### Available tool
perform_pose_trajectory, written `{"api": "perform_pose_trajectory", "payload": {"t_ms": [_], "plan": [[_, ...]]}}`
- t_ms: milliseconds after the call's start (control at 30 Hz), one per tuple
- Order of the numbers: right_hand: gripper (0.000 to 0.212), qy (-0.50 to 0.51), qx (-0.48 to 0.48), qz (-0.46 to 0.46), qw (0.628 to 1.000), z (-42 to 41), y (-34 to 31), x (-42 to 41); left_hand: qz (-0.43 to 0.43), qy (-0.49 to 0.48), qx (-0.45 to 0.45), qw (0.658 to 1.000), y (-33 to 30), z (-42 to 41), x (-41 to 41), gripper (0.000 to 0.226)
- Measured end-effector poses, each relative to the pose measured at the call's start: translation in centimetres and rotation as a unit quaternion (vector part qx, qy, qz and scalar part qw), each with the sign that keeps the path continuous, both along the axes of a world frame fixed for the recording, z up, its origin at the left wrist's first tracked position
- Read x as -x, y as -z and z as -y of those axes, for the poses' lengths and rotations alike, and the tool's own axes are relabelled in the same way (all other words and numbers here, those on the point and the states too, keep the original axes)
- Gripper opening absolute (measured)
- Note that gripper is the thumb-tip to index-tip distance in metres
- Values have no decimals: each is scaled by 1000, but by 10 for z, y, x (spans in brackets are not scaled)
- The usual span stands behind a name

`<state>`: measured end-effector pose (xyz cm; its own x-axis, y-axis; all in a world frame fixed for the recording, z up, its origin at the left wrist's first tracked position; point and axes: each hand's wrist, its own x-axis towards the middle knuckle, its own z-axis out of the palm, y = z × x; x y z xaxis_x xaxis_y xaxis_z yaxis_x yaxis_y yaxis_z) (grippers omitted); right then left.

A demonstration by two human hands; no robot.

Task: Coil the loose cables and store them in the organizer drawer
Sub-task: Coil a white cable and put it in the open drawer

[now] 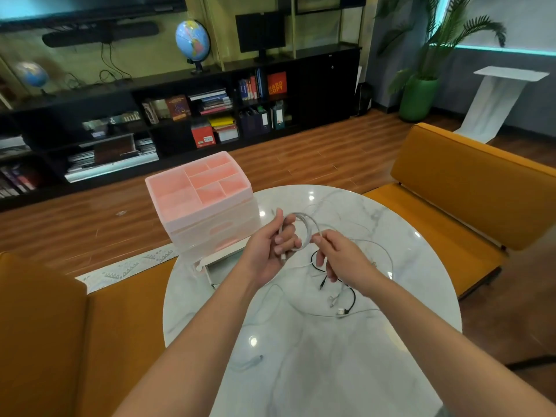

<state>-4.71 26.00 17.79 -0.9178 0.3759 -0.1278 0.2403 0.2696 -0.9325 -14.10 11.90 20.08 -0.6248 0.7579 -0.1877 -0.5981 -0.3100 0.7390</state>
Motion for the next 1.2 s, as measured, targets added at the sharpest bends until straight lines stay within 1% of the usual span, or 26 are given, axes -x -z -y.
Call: {"api": "perform_pose_trajectory", "payload": {"t_ms": [100, 167, 233, 267, 300, 367, 433, 533, 600, 633, 667, 733, 833, 900, 933, 1000, 1067, 1133, 1200], "plan": [[31, -19, -97, 36, 994, 8, 9, -4, 11, -42, -20, 999, -2, -2, 1, 37], [38, -43, -159, 55, 985, 15, 10, -6, -5, -71, -24, 997, -1, -4, 5, 38], [44, -70, -196, 62, 976, 21, 8, -9, -53, -102, -1, 993, 1, -6, 6, 38], [43, -81, -197, 63, 975, 24, 8, -10, -92, -115, 32, 989, 1, -7, 5, 36], [41, -90, -192, 63, 975, 26, 7, -10, -145, -127, 84, 978, 1, -7, 4, 36], [35, -98, -174, 66, 978, 27, 4, -10, -267, -123, 208, 933, 0, -6, 2, 45], [31, -107, -160, 79, 978, 25, 0, -9, -357, -97, 283, 885, 4, -7, 1, 53], [34, -126, -193, 87, 969, 22, -8, -11, -443, -57, 360, 819, 9, -6, 2, 46], [37, -130, -195, 89, 968, 19, -11, -12, -486, -10, 400, 777, 13, -4, 2, 40], [37, -132, -189, 92, 969, 18, -12, -12, -502, 20, 413, 759, 14, -3, 2, 37], [35, -135, -183, 95, 969, 17, -12, -12, -506, 49, 424, 749, 16, -2, 3, 36], [28, -136, -179, 101, 969, 16, -14, -12, -487, 92, 436, 752, 17, 1, 5, 34], [17, -119, -175, 78, 974, 10, -19, -12, -451, 111, 436, 771, 19, 8, 9, 34], [8, -112, -165, 58, 978, 4, -22, -12, -415, 120, 408, 804, 22, 12, 11, 36], [7, -112, -168, 54, 978, 2, -22, -12, -397, 127, 388, 822, 22, 14, 12, 37], [23, -119, -181, 43, 975, -1, -22, -10, -361, 145, 349, 852, 18, 14, 8, 36], [35, -115, -172, 31, 978, -3, -19, -8, -329, 154, 318, 876, 8, 11, 1, 37], [37, -112, -118, 24, 986, -5, -17, -6, -301, 154, 301, 892, 1, 10, -4, 36], [32, -129, -42, 24, 990, -7, -16, -6, -289, 168, 281, 900, -2, 9, -6, 31]]}}
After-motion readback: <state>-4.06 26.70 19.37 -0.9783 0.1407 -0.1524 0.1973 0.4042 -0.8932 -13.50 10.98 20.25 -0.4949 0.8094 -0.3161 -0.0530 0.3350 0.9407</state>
